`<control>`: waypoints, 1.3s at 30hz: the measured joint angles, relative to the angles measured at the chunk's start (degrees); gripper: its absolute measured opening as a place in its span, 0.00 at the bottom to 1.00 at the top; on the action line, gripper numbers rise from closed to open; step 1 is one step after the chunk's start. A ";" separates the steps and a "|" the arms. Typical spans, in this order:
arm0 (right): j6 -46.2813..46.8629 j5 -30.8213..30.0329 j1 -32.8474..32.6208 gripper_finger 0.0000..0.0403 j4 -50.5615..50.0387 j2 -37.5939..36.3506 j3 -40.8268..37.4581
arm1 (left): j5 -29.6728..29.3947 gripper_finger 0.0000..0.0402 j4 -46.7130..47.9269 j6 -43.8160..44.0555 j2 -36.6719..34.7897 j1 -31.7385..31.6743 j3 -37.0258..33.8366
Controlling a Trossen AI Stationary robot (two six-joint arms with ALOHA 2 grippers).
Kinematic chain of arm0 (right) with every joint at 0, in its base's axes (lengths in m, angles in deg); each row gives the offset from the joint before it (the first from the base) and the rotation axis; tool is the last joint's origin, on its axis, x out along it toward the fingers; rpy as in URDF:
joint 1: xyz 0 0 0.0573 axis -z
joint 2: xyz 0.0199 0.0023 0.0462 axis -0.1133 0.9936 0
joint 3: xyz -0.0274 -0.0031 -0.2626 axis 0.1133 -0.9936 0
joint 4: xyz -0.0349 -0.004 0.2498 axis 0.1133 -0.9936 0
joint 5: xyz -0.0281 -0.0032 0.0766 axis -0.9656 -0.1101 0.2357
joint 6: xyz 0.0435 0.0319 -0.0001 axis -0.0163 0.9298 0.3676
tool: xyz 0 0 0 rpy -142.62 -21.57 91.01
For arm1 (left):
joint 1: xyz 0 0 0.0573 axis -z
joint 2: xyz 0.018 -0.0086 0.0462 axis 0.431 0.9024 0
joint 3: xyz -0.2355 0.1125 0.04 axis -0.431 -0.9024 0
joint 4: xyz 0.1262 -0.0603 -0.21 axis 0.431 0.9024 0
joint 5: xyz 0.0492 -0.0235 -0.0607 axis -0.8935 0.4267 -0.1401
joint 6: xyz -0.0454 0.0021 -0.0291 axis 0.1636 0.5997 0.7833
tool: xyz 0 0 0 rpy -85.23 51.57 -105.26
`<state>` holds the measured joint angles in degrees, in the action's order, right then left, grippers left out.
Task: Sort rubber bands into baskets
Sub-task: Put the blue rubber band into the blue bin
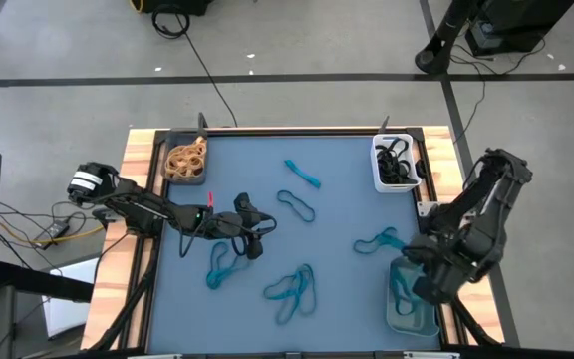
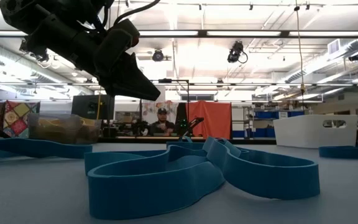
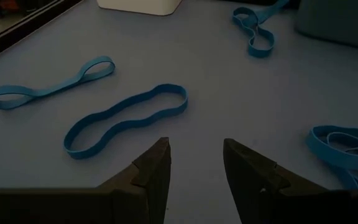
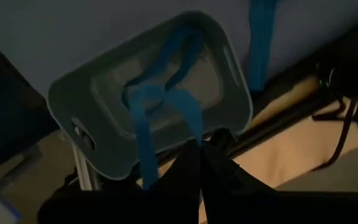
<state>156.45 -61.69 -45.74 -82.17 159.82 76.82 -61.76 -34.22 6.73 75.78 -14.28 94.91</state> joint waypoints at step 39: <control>-2.17 -7.63 5.18 0.38 19.47 2.69 -19.12 | -1.01 0.38 -0.44 0.17 0.00 0.00 0.00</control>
<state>154.28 -69.33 -40.56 -62.70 162.50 57.70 -62.77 -34.65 6.90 75.78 -14.28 94.91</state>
